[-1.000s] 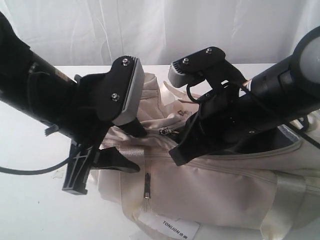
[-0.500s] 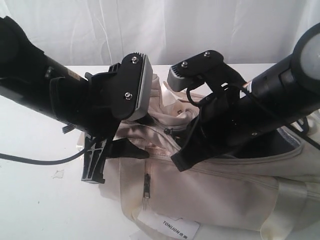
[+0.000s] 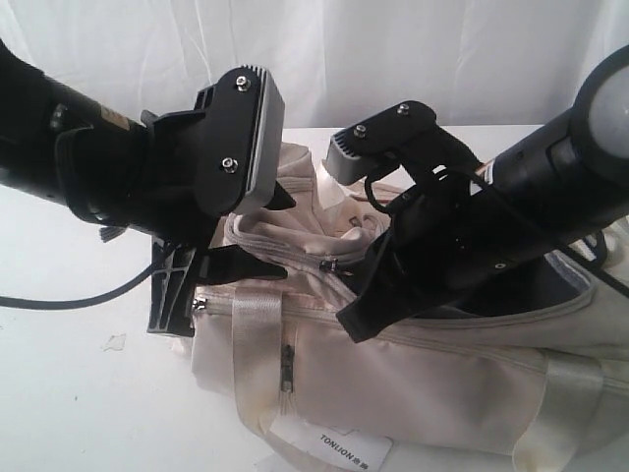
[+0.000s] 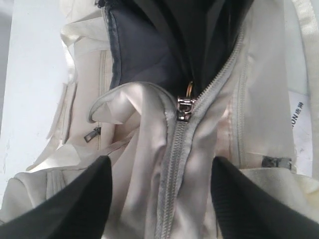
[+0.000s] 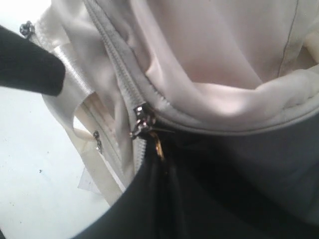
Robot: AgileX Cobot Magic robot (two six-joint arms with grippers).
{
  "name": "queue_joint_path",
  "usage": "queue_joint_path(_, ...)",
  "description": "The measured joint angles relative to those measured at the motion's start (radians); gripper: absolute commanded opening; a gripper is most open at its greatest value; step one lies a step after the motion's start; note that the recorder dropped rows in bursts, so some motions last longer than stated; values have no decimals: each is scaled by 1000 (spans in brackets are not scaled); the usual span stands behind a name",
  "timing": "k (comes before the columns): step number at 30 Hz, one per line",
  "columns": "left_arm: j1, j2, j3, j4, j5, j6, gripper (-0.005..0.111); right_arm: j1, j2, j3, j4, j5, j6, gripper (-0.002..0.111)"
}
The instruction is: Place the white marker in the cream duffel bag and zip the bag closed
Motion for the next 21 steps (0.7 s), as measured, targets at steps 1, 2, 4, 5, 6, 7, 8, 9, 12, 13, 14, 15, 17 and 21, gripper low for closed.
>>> queue_joint_path(1,0,0,0,-2,0,0,62,0,0,0,0,0,0,0)
queue_joint_path(2,0,0,0,-6,0,2,62,0,0,0,0,0,0,0)
queue_joint_path(4,-4,7,0,-19,0,9,61,0,0,0,0,0,0,0)
queue_joint_path(5,-8,15,0,-21,0,11,60,0,0,0,0,-2,0,0)
queue_joint_path(6,-17,21,0,-23,0,13,59,0,0,0,0,-4,0,0)
queue_joint_path(7,-27,31,0,-26,0,16,59,0,0,0,0,-4,0,0)
queue_joint_path(8,-39,40,0,-26,0,19,59,0,0,0,0,-6,0,0)
queue_joint_path(9,-50,47,0,-26,0,21,59,0,0,0,0,-6,0,0)
queue_joint_path(12,-70,76,0,-26,2,23,59,0,0,0,0,-8,0,0)
queue_joint_path(13,-70,84,0,-26,2,23,59,0,0,0,4,-8,0,0)
queue_joint_path(14,-70,90,0,-26,2,23,59,0,0,0,7,-8,0,0)
queue_joint_path(15,-70,98,0,-26,2,23,59,0,0,0,10,-9,0,0)
queue_joint_path(17,-70,103,0,-26,0,27,59,0,0,0,12,-9,0,0)
queue_joint_path(21,-70,104,0,-24,-6,27,56,0,2,0,14,-11,0,0)
